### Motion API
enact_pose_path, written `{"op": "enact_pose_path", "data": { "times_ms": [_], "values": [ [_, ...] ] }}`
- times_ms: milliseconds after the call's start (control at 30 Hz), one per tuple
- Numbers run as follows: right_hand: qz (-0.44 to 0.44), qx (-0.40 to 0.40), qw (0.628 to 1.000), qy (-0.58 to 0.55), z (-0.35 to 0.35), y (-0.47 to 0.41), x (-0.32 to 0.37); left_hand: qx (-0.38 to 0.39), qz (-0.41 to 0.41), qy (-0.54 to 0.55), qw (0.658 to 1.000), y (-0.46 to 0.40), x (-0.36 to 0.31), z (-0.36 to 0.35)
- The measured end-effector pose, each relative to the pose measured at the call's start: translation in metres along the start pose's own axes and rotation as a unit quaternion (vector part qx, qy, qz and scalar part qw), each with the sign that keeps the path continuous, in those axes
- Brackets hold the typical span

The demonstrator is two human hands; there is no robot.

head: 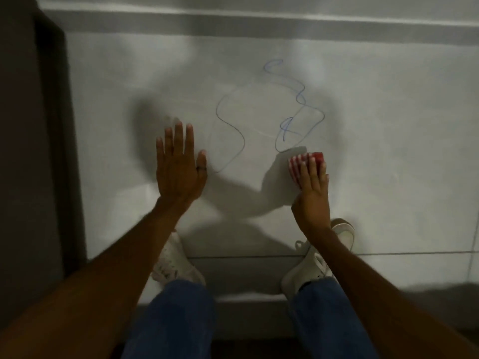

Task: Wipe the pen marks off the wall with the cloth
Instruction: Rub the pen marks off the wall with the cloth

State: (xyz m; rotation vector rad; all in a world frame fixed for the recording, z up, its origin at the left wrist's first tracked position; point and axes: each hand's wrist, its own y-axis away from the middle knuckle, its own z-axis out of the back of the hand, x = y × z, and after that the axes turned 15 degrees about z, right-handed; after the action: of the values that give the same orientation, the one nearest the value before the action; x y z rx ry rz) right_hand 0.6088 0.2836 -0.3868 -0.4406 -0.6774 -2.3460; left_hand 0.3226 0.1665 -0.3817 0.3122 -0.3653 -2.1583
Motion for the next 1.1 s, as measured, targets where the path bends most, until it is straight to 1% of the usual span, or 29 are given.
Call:
{"op": "enact_pose_path", "data": {
  "times_ms": [100, 167, 267, 333, 400, 467, 567, 633, 700, 733, 767, 833, 900, 933, 1000, 1100],
  "values": [
    [-0.021, -0.042, 0.999, 0.006, -0.016, -0.021, -0.026, -0.042, 0.031, 0.024, 0.998, -0.041, 0.000, -0.031],
    [-0.029, -0.061, 0.998, -0.005, -0.023, -0.043, -0.042, -0.061, 0.034, 0.030, 0.997, -0.065, 0.004, -0.049],
    [0.004, -0.068, 0.998, 0.013, -0.033, -0.070, -0.056, -0.084, 0.028, 0.030, 0.996, -0.089, 0.015, -0.072],
    [0.012, -0.082, 0.995, 0.047, -0.035, -0.087, -0.059, -0.122, 0.023, 0.019, 0.992, -0.095, 0.019, -0.083],
    [0.023, -0.095, 0.991, 0.091, -0.033, -0.107, -0.065, -0.164, 0.017, 0.007, 0.986, -0.095, 0.021, -0.092],
    [0.052, -0.110, 0.984, 0.133, -0.023, -0.136, -0.073, -0.189, 0.015, 0.008, 0.982, -0.098, 0.021, -0.096],
    [0.057, -0.118, 0.982, 0.133, 0.001, -0.186, -0.082, -0.204, 0.013, 0.009, 0.979, -0.100, 0.024, -0.099],
    [0.048, -0.120, 0.983, 0.134, 0.009, -0.200, -0.080, -0.213, 0.009, 0.011, 0.977, -0.100, 0.024, -0.099],
    [0.057, -0.128, 0.980, 0.143, 0.001, -0.176, -0.071, -0.222, 0.010, 0.011, 0.975, -0.100, 0.025, -0.099],
    [0.069, -0.125, 0.978, 0.149, -0.013, -0.147, -0.063, -0.222, 0.010, 0.011, 0.975, -0.099, 0.025, -0.099],
    [0.085, -0.114, 0.978, 0.150, -0.031, -0.111, -0.054, -0.217, 0.009, 0.013, 0.976, -0.099, 0.025, -0.098],
    [0.117, -0.064, 0.982, 0.131, -0.071, -0.040, -0.037, -0.206, 0.006, 0.020, 0.978, -0.098, 0.023, -0.097],
    [0.130, -0.042, 0.981, 0.135, -0.086, -0.023, -0.039, -0.205, 0.007, 0.030, 0.978, -0.098, 0.024, -0.097],
    [0.135, -0.039, 0.980, 0.142, -0.082, -0.038, -0.046, -0.206, 0.005, 0.033, 0.978, -0.098, 0.023, -0.096],
    [0.142, -0.058, 0.975, 0.158, -0.056, -0.091, -0.055, -0.206, 0.009, 0.036, 0.978, -0.099, 0.020, -0.096],
    [0.109, -0.093, 0.979, 0.145, -0.010, -0.184, -0.062, -0.203, 0.016, 0.036, 0.978, -0.100, 0.020, -0.096]
  ]
}}
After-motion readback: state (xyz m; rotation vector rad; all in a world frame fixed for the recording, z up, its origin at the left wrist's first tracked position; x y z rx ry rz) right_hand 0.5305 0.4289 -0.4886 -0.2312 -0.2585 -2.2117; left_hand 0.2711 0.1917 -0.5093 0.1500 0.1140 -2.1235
